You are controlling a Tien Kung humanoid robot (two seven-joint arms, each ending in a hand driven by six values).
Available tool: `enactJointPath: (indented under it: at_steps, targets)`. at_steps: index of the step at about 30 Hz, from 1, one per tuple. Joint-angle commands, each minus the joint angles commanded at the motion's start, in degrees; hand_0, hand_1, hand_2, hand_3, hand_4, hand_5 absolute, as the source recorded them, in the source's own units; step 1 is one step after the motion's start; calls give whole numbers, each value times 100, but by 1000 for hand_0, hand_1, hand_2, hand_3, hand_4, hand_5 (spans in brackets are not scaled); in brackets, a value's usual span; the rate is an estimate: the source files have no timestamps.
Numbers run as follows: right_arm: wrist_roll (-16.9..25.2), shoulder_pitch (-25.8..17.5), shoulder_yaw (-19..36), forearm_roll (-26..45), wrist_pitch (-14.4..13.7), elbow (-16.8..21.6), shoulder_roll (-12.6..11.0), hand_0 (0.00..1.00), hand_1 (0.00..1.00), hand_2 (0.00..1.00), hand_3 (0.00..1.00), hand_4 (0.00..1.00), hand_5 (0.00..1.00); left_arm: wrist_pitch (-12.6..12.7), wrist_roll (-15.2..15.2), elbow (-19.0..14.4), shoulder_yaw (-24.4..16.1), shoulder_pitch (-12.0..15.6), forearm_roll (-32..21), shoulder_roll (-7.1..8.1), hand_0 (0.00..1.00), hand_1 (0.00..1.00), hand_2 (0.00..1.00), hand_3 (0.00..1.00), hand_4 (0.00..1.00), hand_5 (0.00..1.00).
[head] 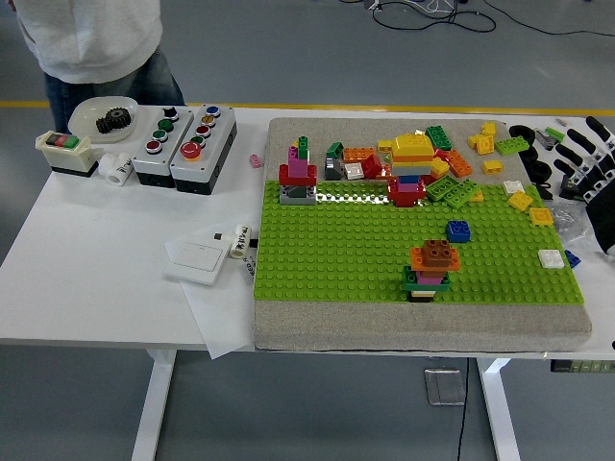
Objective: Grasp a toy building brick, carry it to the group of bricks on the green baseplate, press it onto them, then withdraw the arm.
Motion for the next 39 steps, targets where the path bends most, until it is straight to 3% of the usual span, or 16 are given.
enactJointPath:
  at_steps: [11,12,24,39]
  targets:
    - [-67,5,-9,-77,19,-13,0,944,847,872,920,998,900,1,12,3,-39,26,66,-2,684,625,746,654,751,655]
    - [-72,7,-9,-88,19,-17,0,998,868,883,934,998,912,2,12,3,-41,27,69,-4,690,628,746,655,751,656]
    - [-88,19,-39,-248,137,-46,4,998,914,930,998,998,953,22,9,2,-45,39,70,-15,691,634,750,655,751,655]
    - [-110,78,-53,-178,198,-51,-5,998,905,921,987,998,953,71,-34,5,11,23,-32,-32,692,644,751,653,751,655]
